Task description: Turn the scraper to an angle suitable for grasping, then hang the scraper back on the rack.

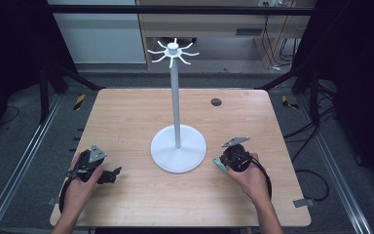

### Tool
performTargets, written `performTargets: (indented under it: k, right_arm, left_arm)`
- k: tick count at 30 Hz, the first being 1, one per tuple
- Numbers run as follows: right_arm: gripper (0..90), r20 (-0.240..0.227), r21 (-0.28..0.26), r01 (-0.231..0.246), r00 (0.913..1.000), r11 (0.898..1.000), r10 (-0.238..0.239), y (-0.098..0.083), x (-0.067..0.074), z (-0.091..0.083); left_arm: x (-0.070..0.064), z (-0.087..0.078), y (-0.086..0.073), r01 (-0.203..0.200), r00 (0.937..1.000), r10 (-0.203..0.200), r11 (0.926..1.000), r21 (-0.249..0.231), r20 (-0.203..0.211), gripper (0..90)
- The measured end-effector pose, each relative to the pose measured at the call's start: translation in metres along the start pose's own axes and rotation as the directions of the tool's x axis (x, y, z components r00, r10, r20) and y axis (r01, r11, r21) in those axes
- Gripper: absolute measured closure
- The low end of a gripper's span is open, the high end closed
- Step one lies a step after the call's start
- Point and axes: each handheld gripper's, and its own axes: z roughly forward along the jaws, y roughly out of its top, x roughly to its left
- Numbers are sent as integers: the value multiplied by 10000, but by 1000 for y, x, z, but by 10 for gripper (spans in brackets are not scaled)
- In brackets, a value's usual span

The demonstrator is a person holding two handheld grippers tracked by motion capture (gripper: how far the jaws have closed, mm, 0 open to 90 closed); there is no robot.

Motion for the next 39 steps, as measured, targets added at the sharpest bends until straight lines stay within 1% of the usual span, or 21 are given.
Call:
performTargets:
  k: [2, 4, 8, 9, 12, 13, 14, 15, 19, 22, 23, 25, 28, 30, 31, 37, 39]
  right_arm:
    - [853, 79, 198, 115, 9999, 9997, -116, 2, 1, -1]
    - [844, 56, 199, 148, 9999, 9997, -149, 2, 2, -1]
    - [779, 22, 516, 200, 9998, 9985, -201, 6, 4, -1]
    - [757, 36, 575, 281, 9996, 9980, -283, 8, 4, -1]
    - [699, 2, 613, 210, 9998, 9979, -211, 12, 4, -5]
    - [699, 2, 613, 210, 9998, 9979, -211, 12, 4, -5]
    - [656, -32, 699, 250, 9997, 9972, -248, 14, 3, -6]
    - [637, -105, 753, 253, 9996, 9968, -245, 15, 3, -7]
    - [600, -216, 880, 342, 9992, 9955, -324, 18, 1, -9]
    - [557, -318, 1038, 310, 9991, 9941, -278, 20, 1, -10]
    - [551, -328, 1096, 426, 9987, 9931, -392, 20, -1, -10]
    - [540, -338, 1197, 357, 9989, 9922, -318, 21, -1, -10]
    - [521, -349, 1270, 396, 9988, 9911, -354, 22, -2, -9]
    - [529, -396, 1369, 362, 9987, 9899, -310, 22, -2, -7]
    - [536, -406, 1479, 410, 9986, 9881, -353, 22, -3, -6]
    - [561, -404, 1663, 630, 9976, 9841, -571, 27, -1, -6]
    - [567, -357, 1749, 628, 9977, 9826, -575, 29, -1, -6]
  left_arm:
    - [0, 0, 0, -22, 10000, 22, 10000, 16, 6, 30]
    - [0, 0, 0, -24, 10000, 24, 10000, 15, -1, 30]
    - [-1, 1, 0, -29, 10000, 29, 10000, -2, -4, 30]
    - [-1, 1, 0, -32, 10000, 32, 10000, -7, -5, 30]
    - [-1, 1, 0, -43, 10000, 43, 10000, 17, 16, 30]
    - [-1, 1, 0, -43, 10000, 43, 10000, 17, 16, 30]
    - [-1, 1, 0, -70, 10000, 70, 10000, 29, 10, 30]
    - [-2, 1, 0, -59, 10000, 59, 10000, 26, 19, 31]
    - [-1, 2, 0, -45, 10000, 45, 10000, 35, 13, 31]
    - [-1, 2, 0, -43, 10000, 43, 10000, 28, 8, 31]
    - [-2, 2, 0, -60, 10000, 60, 10000, 39, 6, 31]
    - [-2, 2, 0, -78, 10000, 78, 10000, 45, 13, 31]
    - [-2, 2, 0, -56, 10000, 56, 10000, 18, 10, 31]
    - [-1, 1, 0, -42, 10000, 42, 10000, 5, 9, 31]
    - [-1, 2, 0, 0, 10000, 0, 10000, -14, -9, 31]
    - [0, 1, -1, 7, 10000, -7, 10000, 1, -30, 31]
    - [1, 1, -1, 22, 10000, -22, 10000, -4, -47, 31]
